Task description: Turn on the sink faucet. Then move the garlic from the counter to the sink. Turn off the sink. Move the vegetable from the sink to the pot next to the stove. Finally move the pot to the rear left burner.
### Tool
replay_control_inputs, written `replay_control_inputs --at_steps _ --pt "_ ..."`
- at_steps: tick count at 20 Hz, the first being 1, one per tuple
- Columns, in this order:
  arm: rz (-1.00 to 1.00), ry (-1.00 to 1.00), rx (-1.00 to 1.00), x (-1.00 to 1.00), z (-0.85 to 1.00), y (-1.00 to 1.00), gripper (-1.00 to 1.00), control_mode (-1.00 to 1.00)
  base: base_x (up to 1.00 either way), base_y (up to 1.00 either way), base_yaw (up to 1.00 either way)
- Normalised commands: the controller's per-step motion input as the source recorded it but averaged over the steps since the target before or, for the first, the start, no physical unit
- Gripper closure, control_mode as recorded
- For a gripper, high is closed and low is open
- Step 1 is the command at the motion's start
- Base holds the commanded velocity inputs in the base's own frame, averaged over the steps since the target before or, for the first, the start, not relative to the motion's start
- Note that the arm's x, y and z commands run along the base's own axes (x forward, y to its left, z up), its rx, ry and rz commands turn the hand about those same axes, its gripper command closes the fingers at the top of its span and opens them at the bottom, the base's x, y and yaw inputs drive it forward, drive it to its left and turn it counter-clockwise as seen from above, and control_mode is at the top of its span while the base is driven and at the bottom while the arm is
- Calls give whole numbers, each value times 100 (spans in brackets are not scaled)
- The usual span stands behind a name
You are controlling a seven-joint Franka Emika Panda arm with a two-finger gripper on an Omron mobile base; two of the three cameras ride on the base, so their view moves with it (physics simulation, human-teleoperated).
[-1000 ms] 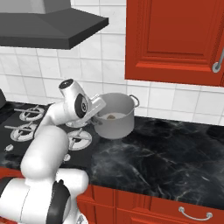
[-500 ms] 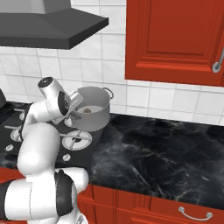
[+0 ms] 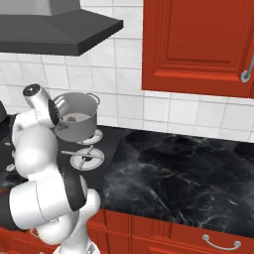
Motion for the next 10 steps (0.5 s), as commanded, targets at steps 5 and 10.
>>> replay_control_inputs --at_steps 5,10 --pt "29 0 0 23 7 91 100 -100 0 0 0" --pt "29 0 0 25 1 90 100 -100 0 0 0"
